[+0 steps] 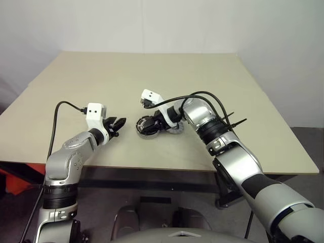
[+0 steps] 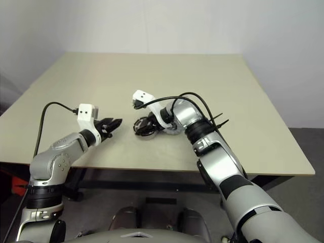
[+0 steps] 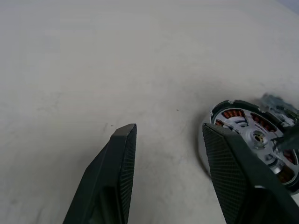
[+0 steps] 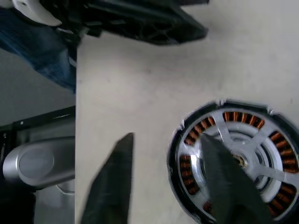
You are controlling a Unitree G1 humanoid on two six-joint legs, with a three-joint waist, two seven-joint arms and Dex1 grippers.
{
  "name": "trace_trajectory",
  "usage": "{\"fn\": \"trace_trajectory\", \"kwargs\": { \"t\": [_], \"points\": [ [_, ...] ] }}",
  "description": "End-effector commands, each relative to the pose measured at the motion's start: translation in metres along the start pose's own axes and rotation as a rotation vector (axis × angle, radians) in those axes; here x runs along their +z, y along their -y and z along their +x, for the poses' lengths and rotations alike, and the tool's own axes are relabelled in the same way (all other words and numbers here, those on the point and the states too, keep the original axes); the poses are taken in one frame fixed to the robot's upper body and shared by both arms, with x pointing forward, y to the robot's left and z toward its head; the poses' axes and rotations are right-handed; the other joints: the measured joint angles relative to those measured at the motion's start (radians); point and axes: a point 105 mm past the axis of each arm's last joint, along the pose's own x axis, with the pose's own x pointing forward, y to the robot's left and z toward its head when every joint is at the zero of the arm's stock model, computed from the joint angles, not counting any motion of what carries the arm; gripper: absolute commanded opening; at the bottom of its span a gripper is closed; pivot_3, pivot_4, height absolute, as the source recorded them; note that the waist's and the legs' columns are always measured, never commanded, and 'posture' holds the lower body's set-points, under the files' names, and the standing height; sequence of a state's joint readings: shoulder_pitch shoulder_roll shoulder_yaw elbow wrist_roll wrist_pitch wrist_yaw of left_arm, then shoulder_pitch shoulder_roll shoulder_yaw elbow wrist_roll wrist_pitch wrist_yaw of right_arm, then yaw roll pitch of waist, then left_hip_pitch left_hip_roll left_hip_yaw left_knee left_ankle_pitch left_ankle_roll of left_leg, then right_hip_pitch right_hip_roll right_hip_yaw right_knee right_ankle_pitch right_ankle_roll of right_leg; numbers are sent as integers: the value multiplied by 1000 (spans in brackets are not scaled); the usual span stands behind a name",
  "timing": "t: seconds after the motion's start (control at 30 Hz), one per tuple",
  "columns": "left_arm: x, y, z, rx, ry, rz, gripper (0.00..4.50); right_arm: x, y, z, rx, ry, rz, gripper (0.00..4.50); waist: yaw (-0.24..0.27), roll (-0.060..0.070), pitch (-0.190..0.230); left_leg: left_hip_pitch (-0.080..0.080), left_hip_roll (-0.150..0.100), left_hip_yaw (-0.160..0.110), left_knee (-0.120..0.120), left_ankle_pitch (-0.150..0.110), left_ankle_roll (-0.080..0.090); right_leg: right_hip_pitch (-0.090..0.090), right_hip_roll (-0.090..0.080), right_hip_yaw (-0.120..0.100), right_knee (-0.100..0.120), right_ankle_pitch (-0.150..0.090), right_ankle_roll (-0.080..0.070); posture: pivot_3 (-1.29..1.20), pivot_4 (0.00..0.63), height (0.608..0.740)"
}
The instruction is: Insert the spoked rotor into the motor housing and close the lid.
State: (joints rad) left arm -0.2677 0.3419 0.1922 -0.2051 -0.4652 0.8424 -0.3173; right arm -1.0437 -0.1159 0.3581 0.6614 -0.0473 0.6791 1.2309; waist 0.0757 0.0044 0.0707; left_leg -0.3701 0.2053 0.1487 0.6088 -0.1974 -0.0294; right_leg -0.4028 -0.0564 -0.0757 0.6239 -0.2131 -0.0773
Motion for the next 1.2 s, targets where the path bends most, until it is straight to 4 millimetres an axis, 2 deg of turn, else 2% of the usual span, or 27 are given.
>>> {"fn": "trace_trajectory", "kwargs": {
  "t": [0.03,0.07,0.27,0.37,0.43,0.53,0.63,0.77,0.83,0.87,0.97,1.07,1.2],
  "points": [
    [15,0,-3,1,48,18,2400,20,-5,-6,4,57,-76,3652,1,0,0,1,0,0,0,0,0,0,0,0,0,0,0,0,0,740],
    [15,0,-3,0,47,18,2400,23,-5,-7,1,70,-80,3923,1,0,0,1,0,0,0,0,0,1,0,0,0,0,0,0,0,740],
    [15,4,-2,-25,40,6,2400,46,4,-20,-80,184,-137,3923,2,0,0,1,0,0,0,0,0,1,0,0,0,0,0,0,0,740],
    [14,10,0,-56,28,-1,2400,48,22,-33,-178,232,-125,3923,2,0,0,1,0,0,0,0,-1,1,0,0,0,0,0,0,0,740],
    [13,14,0,-79,22,-6,2400,41,39,-45,-277,246,-124,3923,4,0,0,1,0,0,0,0,-1,1,0,0,0,0,0,0,0,740],
    [11,19,1,-108,11,-7,2400,15,65,-68,-420,253,-45,3923,13,0,0,1,-1,1,0,1,-1,2,-1,0,0,0,0,0,0,740],
    [11,20,2,-117,6,-8,2400,3,74,-79,-471,272,30,3923,18,0,0,1,-1,1,0,1,-1,2,-1,0,0,0,0,0,0,740],
    [11,23,5,-143,-7,-6,2400,-22,85,-99,-546,326,242,3923,18,1,0,1,-1,1,0,1,-2,1,1,0,0,0,0,0,0,740],
    [11,25,6,-154,-14,-8,2400,-34,88,-106,-575,344,338,3923,20,0,0,1,-1,1,0,1,-2,1,1,0,0,0,0,0,0,740],
    [11,28,9,-171,-20,-16,2400,-42,88,-111,-580,365,408,3545,20,0,0,1,-1,1,0,1,-2,2,0,0,0,0,0,0,0,740],
    [12,40,19,-239,-31,-50,2400,-56,85,-121,-587,420,557,3545,26,1,0,1,-2,1,0,2,-4,2,0,0,0,0,0,0,0,740],
    [8,42,30,-259,-49,-110,2400,-61,80,-120,-588,439,603,3545,27,1,0,2,-2,2,0,3,-5,3,0,0,0,0,0,0,0,740],
    [4,45,44,-301,-66,-280,2400,-66,71,-112,-587,450,624,3545,24,1,0,3,-2,2,-1,4,-7,3,1,0,0,0,0,0,0,740]
  ]
}}
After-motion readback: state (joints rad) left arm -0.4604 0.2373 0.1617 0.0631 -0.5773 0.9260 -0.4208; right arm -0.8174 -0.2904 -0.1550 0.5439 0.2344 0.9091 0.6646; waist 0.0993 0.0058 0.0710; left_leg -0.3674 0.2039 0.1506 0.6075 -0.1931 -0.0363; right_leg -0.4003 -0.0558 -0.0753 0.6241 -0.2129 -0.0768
